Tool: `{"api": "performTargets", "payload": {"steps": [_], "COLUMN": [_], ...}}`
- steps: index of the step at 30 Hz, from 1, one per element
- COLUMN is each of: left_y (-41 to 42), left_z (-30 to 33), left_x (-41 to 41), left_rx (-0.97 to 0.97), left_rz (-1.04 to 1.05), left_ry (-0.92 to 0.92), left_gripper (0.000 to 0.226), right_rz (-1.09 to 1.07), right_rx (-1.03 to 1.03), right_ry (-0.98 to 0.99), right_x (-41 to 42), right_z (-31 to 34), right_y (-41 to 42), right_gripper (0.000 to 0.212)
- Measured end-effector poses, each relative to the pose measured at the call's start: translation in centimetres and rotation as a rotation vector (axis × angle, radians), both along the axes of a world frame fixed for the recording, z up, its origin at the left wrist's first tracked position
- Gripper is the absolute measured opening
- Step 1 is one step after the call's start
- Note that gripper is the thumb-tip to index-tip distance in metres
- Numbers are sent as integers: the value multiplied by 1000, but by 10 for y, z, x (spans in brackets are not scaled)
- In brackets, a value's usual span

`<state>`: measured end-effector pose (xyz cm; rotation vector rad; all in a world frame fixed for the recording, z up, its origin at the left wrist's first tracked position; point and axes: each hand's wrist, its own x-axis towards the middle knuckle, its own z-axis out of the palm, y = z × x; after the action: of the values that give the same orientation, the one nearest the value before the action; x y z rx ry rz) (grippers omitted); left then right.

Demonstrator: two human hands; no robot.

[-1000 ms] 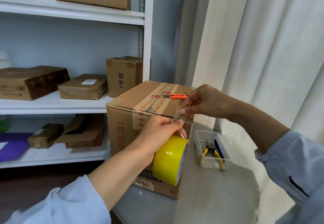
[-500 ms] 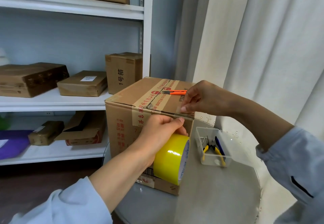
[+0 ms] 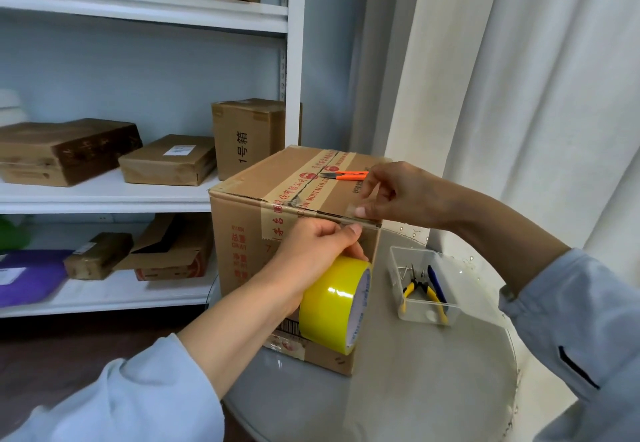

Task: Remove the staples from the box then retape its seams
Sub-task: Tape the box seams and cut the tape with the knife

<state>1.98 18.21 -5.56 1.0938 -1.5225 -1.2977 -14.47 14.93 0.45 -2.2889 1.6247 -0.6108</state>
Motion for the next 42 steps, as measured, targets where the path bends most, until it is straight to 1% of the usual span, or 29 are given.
{"api": "performTargets", "payload": {"steps": [2, 4, 6, 8, 9, 11, 12, 13, 15, 16, 17, 19, 21, 22, 25, 29, 31, 32, 33, 35, 36, 37, 38, 39, 41, 42], "left_y": [1, 0, -2, -3, -3, -3, -2, -3, -3, -4, -4, -5, -6, -6, -7, -7, -8, -8, -9, -10, -11, -12, -12, -12, -12, -11], "left_z": [-1, -1, -1, -2, -3, -3, -3, -2, -2, -2, -2, -4, -5, -5, -6, -6, -5, -5, -5, -6, -7, -8, -7, -6, -4, -3], "left_x": [0, 0, 0, 1, 1, 1, 1, 0, 1, 1, 1, 2, 2, 3, 4, 5, 5, 6, 6, 7, 7, 8, 8, 8, 8, 9], "left_rx": [-6, -12, -16, -15, -14, -19, -22, -24, -23, -24, -22, -22, -27, -32, -39, -25, -25, -27, -29, -36, -38, -35, -33, -30, -36, -41], "left_rz": [-7, -10, -12, -18, -20, -20, -21, -23, -23, -21, -19, -25, -29, -28, -30, -45, -52, -55, -54, -50, -53, -59, -66, -70, -75, -76], "left_ry": [-10, -13, -14, -15, -11, -8, -6, -4, -4, -8, -12, -12, -14, -16, -8, -13, -10, -7, -4, -11, -19, -27, -31, -32, -35, -35], "left_gripper": [33, 33, 33, 34, 34, 34, 34, 33, 34, 34, 35, 36, 36, 35, 35, 34, 33, 32, 31, 29, 28, 27, 26, 25, 24, 24], "right_rz": [-37, -41, -29, -42, -45, -48, -56, -66, -119, -149, -158, -146, -148, -145, -127, -119, -115, -105, -102, -172, -236, -278, -288, -277, -265, -266], "right_rx": [53, 91, 95, 98, 118, 161, 165, 166, 146, 125, 123, 145, 171, 195, 280, 315, 348, 336, 275, 24, -117, -210, -249, -236, -161, -126], "right_ry": [-85, -129, -152, -182, -203, -259, -269, -264, -170, -88, -42, -59, -69, -68, -55, -83, -67, -40, -1, 77, 97, 93, 77, 75, 119, 150], "right_x": [-5, -8, -9, -11, -12, -12, -9, -5, 1, 3, 5, 5, 4, 3, 1, -5, -4, -3, -1, 5, 10, 16, 21, 26, 31, 32], "right_z": [-3, -6, -8, -14, -17, -24, -25, -23, -16, -13, -12, -10, -9, -8, -3, 1, 5, 7, 8, 9, 10, 9, 8, 6, 0, -3], "right_y": [-1, -2, -4, -5, -5, -3, 0, 2, 1, -1, -4, -6, -5, -4, 2, 6, 9, 9, 8, 1, -2, -6, -11, -17, -32, -39], "right_gripper": [41, 41, 29, 10, 6, 12, 18, 30, 59, 62, 57, 37, 29, 31, 45, 38, 36, 33, 27, 13, 9, 7, 12, 22, 41, 47]}}
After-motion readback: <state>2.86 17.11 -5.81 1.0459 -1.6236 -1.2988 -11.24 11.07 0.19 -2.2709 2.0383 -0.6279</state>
